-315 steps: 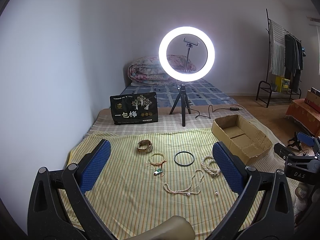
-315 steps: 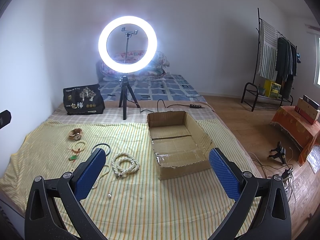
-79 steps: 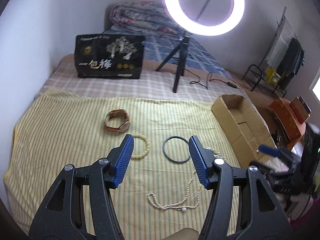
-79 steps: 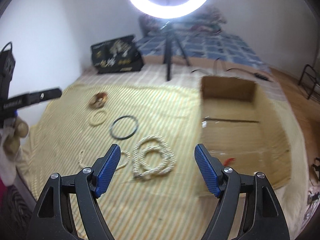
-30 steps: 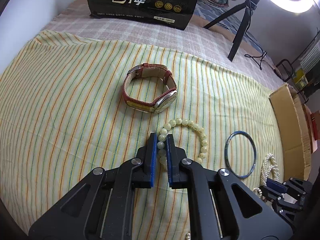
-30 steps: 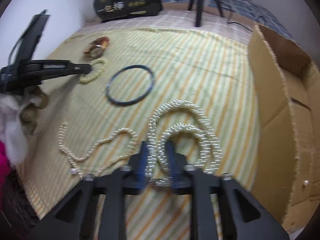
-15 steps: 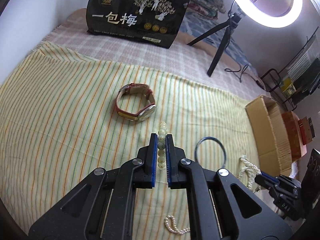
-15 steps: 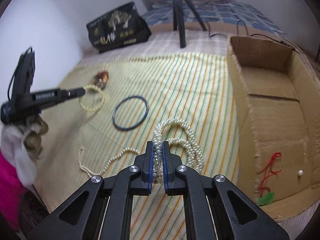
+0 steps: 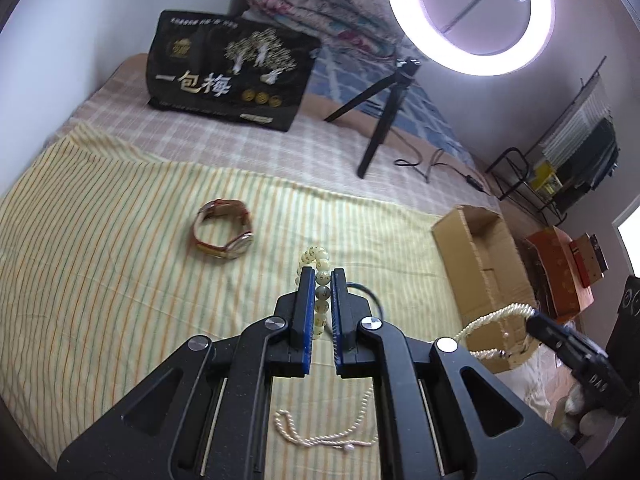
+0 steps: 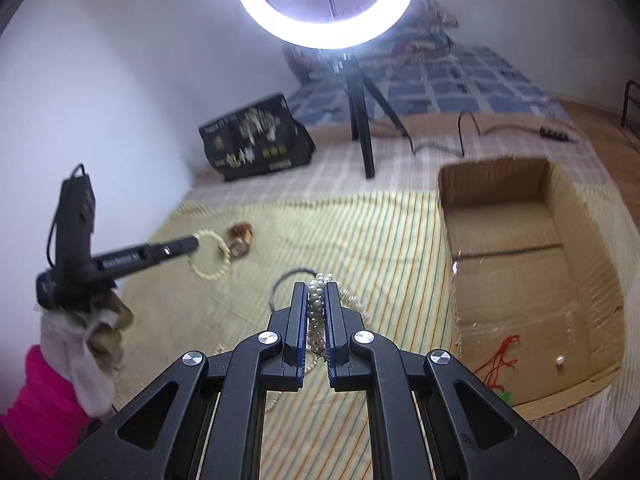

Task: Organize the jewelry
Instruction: 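Lift the bracelet with the left tool into the box while the right tool drops the necklace there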

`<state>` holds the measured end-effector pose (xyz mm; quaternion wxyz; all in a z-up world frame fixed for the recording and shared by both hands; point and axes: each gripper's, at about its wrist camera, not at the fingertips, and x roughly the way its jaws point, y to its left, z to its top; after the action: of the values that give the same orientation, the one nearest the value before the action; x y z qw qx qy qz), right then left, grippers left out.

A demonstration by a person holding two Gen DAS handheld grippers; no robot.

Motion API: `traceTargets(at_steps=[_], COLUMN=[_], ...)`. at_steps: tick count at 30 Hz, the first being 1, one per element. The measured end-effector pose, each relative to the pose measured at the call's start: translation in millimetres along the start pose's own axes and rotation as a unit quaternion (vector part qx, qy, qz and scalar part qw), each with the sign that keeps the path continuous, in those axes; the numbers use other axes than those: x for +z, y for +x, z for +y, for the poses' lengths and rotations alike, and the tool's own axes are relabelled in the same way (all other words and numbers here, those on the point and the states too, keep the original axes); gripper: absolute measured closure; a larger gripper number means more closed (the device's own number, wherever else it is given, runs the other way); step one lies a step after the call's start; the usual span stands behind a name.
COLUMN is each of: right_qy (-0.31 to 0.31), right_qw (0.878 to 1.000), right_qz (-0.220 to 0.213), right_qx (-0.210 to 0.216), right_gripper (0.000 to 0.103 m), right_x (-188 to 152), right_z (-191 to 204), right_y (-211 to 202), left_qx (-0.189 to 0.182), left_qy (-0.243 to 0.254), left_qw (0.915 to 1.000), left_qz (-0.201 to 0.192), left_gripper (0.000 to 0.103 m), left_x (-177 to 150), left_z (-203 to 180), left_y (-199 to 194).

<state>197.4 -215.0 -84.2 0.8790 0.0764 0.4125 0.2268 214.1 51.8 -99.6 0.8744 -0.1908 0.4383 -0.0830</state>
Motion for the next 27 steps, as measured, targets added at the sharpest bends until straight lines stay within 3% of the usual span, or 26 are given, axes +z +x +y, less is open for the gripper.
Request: traceTargets(at_steps=[15,27], right_qy=[-0.010,-0.009], right_qw=[0.995,0.989], right_qz=[-0.091,-0.120], right_qx=[-0.028,-0.082], right_gripper=[0.097,0.097], right_x=[46,85], right_z=[7,-42], right_y=[-81,-106], left_qx=[-0.063,-0.121], left_qy=[0.034,0.078], left_qw=[0.9969,0.9895], left_qz=[-0.032,-0.012], left_gripper=[0.098,0.098], left_x=[2,-9], left_z=[-71,-162], left_y=[-46,-17])
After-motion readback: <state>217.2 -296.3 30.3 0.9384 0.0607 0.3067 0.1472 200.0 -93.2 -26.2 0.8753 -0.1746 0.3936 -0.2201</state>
